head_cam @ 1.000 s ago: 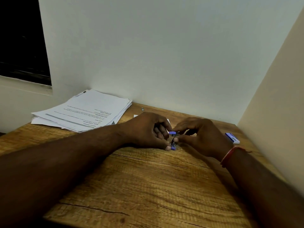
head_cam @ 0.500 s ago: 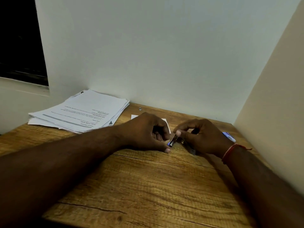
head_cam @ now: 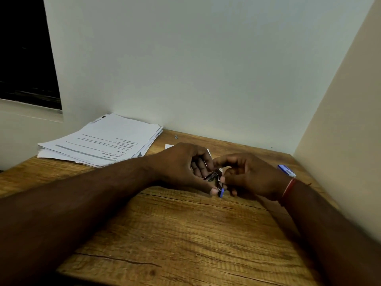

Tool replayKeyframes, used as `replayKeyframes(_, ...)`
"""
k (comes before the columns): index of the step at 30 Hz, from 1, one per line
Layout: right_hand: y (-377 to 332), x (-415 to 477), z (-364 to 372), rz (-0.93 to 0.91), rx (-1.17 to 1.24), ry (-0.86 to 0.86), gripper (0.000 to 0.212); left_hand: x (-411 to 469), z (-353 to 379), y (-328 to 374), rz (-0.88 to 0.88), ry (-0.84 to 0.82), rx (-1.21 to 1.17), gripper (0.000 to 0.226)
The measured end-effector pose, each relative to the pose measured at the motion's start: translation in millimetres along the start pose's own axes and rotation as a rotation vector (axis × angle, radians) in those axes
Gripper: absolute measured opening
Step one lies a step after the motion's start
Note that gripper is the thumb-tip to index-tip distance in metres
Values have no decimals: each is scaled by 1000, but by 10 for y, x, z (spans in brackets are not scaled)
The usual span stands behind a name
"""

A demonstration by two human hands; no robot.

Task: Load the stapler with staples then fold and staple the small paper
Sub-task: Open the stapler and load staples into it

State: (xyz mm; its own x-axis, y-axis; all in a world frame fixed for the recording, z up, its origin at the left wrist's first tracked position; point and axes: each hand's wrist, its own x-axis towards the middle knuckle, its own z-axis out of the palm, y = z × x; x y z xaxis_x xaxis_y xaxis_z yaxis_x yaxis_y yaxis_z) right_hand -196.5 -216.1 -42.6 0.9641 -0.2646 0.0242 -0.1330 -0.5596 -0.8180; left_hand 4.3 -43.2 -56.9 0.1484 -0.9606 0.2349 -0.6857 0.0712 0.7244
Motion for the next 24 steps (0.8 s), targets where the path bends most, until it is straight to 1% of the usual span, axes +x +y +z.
replayKeyframes(3,14,-15,-52,-71,-139,-53,46,-12,-8,2,-6,-22,-9,64)
replayKeyframes(5,35,-4,-75,-75,-174,-52,47,-10,-13,12,-12,-33,11,66)
replayKeyframes(9,12,57,3,-72,-429,73,36,11,-5,-2,-27,3,93,62)
replayKeyframes(11,13,105,61,-62,-495,106,29,11,-7,-28,-42,45,154,59)
replayKeyframes(15,62,124,52,-27,-544,188,17,20,-27,-47,-76,70,282,49)
replayKeyframes(19,100,126,4,9,-532,243,10,44,-34,-63,-98,83,283,34)
replayKeyframes(22,112,129,7,-2,-527,247,7,72,-22,-68,-99,98,312,27)
replayKeyframes(24,115,133,10,-8,-510,250,4,79,-18,-77,-79,122,289,23)
